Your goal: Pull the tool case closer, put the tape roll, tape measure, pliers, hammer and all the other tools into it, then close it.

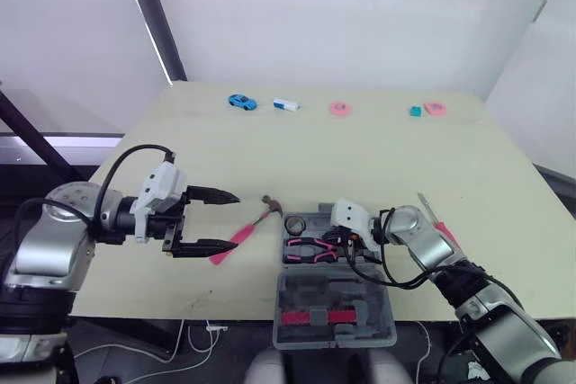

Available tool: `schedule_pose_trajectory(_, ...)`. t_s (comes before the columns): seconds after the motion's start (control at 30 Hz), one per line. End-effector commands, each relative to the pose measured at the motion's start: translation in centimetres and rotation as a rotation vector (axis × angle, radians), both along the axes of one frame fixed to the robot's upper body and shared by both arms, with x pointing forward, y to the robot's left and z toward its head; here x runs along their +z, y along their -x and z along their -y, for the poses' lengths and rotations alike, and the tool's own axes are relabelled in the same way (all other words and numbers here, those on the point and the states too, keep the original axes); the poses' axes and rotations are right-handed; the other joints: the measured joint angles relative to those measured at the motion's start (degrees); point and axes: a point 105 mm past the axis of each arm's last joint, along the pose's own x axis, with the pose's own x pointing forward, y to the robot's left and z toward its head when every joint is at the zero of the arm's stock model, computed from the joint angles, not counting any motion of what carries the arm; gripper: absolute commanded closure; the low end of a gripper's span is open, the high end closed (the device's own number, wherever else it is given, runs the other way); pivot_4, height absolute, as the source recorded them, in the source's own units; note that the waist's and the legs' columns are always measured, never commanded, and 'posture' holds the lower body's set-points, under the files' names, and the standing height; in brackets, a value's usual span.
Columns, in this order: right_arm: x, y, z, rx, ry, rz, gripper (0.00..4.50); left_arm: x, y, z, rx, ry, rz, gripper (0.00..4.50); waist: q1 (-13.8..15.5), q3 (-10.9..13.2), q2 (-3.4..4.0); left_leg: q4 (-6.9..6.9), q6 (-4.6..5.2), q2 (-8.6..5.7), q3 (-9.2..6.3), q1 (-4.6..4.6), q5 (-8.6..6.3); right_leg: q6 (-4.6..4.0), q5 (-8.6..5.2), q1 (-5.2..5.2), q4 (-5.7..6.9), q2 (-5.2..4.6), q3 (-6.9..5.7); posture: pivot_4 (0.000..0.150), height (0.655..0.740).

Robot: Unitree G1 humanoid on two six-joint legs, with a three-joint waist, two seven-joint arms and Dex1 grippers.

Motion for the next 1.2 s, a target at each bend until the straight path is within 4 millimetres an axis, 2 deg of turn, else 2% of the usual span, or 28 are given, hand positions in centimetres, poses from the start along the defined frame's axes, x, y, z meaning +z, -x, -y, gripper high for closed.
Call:
schedule_pose_trajectory(0.03, -4.6, 1.3, 2.4, -0.083, 0.092, -0.125, 4.44, 0.3, 0.3, 0.3, 0.005, 0.009, 0.029, 0.0, -0.1, -0.1, -0.04, -0.05, 0.0, 0.0, -0.01, 0.05, 0.0, 0.0, 0.0, 0.0, 0.0, -0.01, 0.06, 0.15, 0.7395)
schedule_pose_trajectory(0.1, -1.5, 0.6, 1.3, -0.095, -0.08, -0.059, 4.44, -0.1, 0.3, 0.2, 0.04, 0.037, 0.033, 0.0, 0.0, -0.1, -0.05, -0.13, 0.0, 0.01, -0.03, 0.07, 0.0, 0.0, 0.0, -0.03, -0.02, -0.02, 0.1, 0.15, 0.7395)
schedule_pose_trajectory(0.17, 0.8, 0.3, 1.2, -0.115, -0.192, -0.007, 4.44, -0.3, 0.4, 0.0, 0.07, 0.065, 0.032, 0.0, 0.0, -0.1, -0.12, -0.21, 0.0, 0.01, -0.03, -0.01, 0.0, -0.06, 0.04, -0.12, -0.03, -0.05, 0.14, 0.15, 0.7395)
schedule_pose_trajectory(0.33, 5.5, -0.2, 2.9, -0.206, -0.408, 0.164, 4.44, -0.8, 0.2, -0.9, 0.205, 0.105, 0.013, 0.0, -0.1, 0.4, 0.14, -0.58, 0.01, -0.06, 0.28, -0.28, 0.01, -0.25, 0.13, -0.43, -0.12, -0.02, 0.26, 0.15, 0.7395)
schedule_pose_trajectory(0.47, 7.6, 0.1, 4.8, -0.275, -0.49, 0.24, 4.44, -0.4, 0.2, -0.9, 0.294, 0.187, 0.039, 0.0, -0.2, 0.6, 0.13, -0.8, 0.01, -0.04, 0.41, -0.3, 0.01, -0.27, 0.1, -0.55, -0.16, 0.03, 0.31, 0.15, 0.7395)
schedule_pose_trajectory(0.6, 9.5, 1.3, 8.4, -0.379, -0.587, 0.296, 4.44, -1.2, 0.5, -2.2, 0.456, 0.252, 0.03, 0.0, -0.1, 0.6, 0.13, -0.92, 0.0, -0.02, 0.43, -0.3, 0.0, -0.28, 0.07, -0.55, -0.32, 0.04, 0.32, 0.15, 0.7395)
schedule_pose_trajectory(0.7, 10.3, 2.9, 12.9, -0.498, -0.66, 0.303, 4.44, -3.0, 1.2, -4.8, 0.635, 0.275, 0.024, 0.0, 0.1, 0.7, 0.07, -0.99, 0.0, -0.05, 0.49, -0.29, 0.0, -0.26, 0.06, -0.5, -0.46, -0.02, 0.35, 0.15, 0.7395)
schedule_pose_trajectory(0.8, 10.1, 4.3, 16.6, -0.622, -0.64, 0.35, 4.44, -5.0, 2.6, -8.1, 0.803, 0.256, 0.036, 0.0, 0.0, 0.7, 0.03, -1.04, 0.0, -0.05, 0.54, -0.26, -0.01, -0.25, 0.05, -0.48, -0.59, -0.08, 0.35, 0.15, 0.7395)
schedule_pose_trajectory(0.83, 9.7, 5.2, 18.1, -0.677, -0.627, 0.36, 3.95, -5.6, 3.2, -9.6, 0.879, 0.25, 0.051, 0.0, 0.0, 0.7, 0.02, -1.04, 0.0, -0.05, 0.55, -0.26, -0.01, -0.21, 0.03, -0.49, -0.61, -0.08, 0.35, 0.15, 0.7395)
schedule_pose_trajectory(0.87, 9.3, 6.0, 19.5, -0.722, -0.608, 0.366, 3.77, -6.1, 3.8, -10.8, 0.94, 0.24, 0.067, 0.0, 0.0, 0.7, 0.01, -1.05, 0.0, -0.04, 0.54, -0.24, -0.01, -0.14, -0.02, -0.5, -0.61, -0.08, 0.34, 0.15, 0.7395)
schedule_pose_trajectory(0.9, 8.7, 7.1, 20.8, -0.764, -0.59, 0.357, 3.21, -6.6, 4.5, -11.8, 0.994, 0.237, 0.073, 0.0, 0.1, 0.7, -0.01, -1.09, 0.0, -0.03, 0.52, -0.23, -0.01, -0.07, -0.07, -0.5, -0.63, -0.09, 0.34, 0.15, 0.7395)
schedule_pose_trajectory(1.0, 7.0, 10.0, 23.3, -0.858, -0.555, 0.318, 1.89, -7.8, 6.1, -13.7, 1.099, 0.215, 0.091, 0.0, 0.1, 0.7, -0.02, -1.33, -0.01, -0.02, 0.49, -0.18, -0.01, -0.06, -0.08, -0.5, -0.83, -0.16, 0.33, 0.15, 0.7395)
schedule_pose_trajectory(1.07, 5.9, 11.9, 24.7, -0.914, -0.535, 0.278, 0.79, -8.5, 7.1, -15.0, 1.173, 0.211, 0.092, 0.0, 0.2, 0.7, -0.04, -1.37, -0.04, 0.0, 0.42, -0.14, -0.03, -0.04, -0.09, -0.53, -0.88, -0.26, 0.33, 0.15, 0.7395)
schedule_pose_trajectory(1.13, 5.1, 13.3, 25.9, -0.974, -0.535, 0.253, 0.09, -9.1, 7.9, -16.1, 1.223, 0.199, 0.082, 0.0, 0.1, 0.7, -0.06, -1.37, -0.19, 0.08, 0.38, -0.12, -0.12, -0.01, -0.1, -0.53, -0.92, -0.36, 0.33, 0.15, 0.7395)
schedule_pose_trajectory(1.2, 4.5, 14.4, 26.9, -1.022, -0.534, 0.233, 0.09, -9.5, 8.6, -16.6, 1.242, 0.184, 0.071, 0.0, 0.1, 0.7, -0.07, -1.39, -0.27, 0.14, 0.43, -0.12, -0.17, -0.01, -0.1, -0.53, -1.03, -0.4, 0.32, 0.15, 0.7395)
